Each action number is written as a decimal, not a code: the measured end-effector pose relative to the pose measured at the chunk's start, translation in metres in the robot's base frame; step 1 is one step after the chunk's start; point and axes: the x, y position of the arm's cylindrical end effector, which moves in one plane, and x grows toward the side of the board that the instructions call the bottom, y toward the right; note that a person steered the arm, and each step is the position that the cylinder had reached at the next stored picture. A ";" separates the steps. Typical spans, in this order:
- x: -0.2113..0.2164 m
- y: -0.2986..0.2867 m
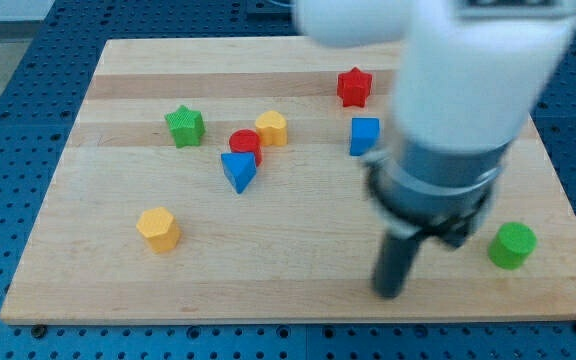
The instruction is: Push the yellow hexagon into the green circle
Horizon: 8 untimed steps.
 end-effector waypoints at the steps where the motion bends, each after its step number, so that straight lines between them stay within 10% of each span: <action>1: 0.005 -0.041; 4: -0.046 -0.277; 8: -0.062 -0.013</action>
